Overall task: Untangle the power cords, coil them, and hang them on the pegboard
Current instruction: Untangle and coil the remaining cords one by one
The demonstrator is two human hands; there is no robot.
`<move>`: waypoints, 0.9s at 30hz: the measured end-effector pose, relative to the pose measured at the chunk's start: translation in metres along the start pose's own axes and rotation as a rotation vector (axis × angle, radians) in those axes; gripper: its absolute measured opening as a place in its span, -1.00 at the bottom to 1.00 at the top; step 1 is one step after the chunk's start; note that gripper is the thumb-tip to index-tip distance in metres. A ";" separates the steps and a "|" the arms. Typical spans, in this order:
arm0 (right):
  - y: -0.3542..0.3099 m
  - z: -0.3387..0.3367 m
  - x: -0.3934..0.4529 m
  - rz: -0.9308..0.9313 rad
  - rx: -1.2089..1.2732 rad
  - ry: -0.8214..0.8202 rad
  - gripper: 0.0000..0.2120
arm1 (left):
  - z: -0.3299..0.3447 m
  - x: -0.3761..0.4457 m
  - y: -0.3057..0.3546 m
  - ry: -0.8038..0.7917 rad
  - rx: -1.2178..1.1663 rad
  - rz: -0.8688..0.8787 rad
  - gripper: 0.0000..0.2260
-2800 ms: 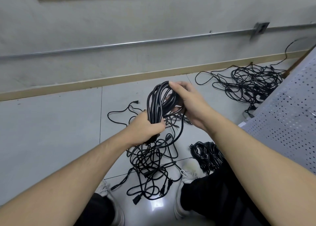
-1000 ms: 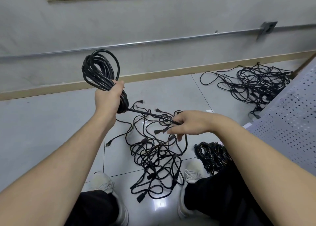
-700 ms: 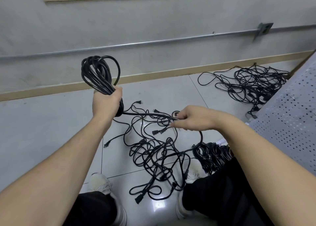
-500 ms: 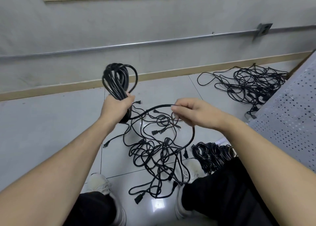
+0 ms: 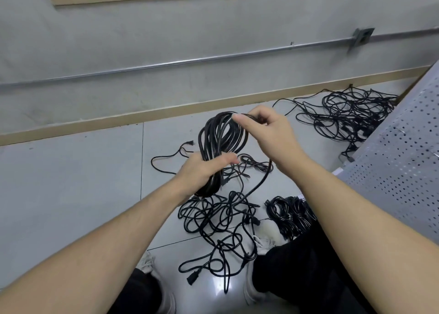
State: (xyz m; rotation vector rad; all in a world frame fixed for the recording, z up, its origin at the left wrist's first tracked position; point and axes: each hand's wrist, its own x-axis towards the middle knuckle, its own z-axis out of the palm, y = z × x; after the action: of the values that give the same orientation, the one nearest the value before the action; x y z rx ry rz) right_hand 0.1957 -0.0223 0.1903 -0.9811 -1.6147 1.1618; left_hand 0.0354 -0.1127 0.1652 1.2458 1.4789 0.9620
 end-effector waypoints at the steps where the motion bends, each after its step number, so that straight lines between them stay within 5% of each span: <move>1: 0.001 0.002 0.001 0.018 0.024 0.032 -0.72 | 0.004 0.000 0.001 -0.005 0.003 0.017 -0.77; 7: 0.006 0.028 -0.002 0.145 0.286 0.018 -0.70 | 0.004 0.001 -0.006 -0.048 0.047 0.034 -0.85; 12: 0.008 0.031 -0.002 0.262 0.274 -0.015 -0.41 | 0.007 -0.005 -0.005 -0.185 -0.005 0.049 -0.87; 27: 0.006 0.033 -0.009 0.500 0.586 0.123 -0.43 | 0.009 -0.002 -0.009 -0.424 -0.410 -0.146 -0.82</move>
State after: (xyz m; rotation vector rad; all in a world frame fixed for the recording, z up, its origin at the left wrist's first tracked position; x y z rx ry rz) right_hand 0.1677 -0.0381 0.1769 -1.0537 -0.8550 1.7429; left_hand 0.0421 -0.1161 0.1543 0.9525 0.9665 0.7927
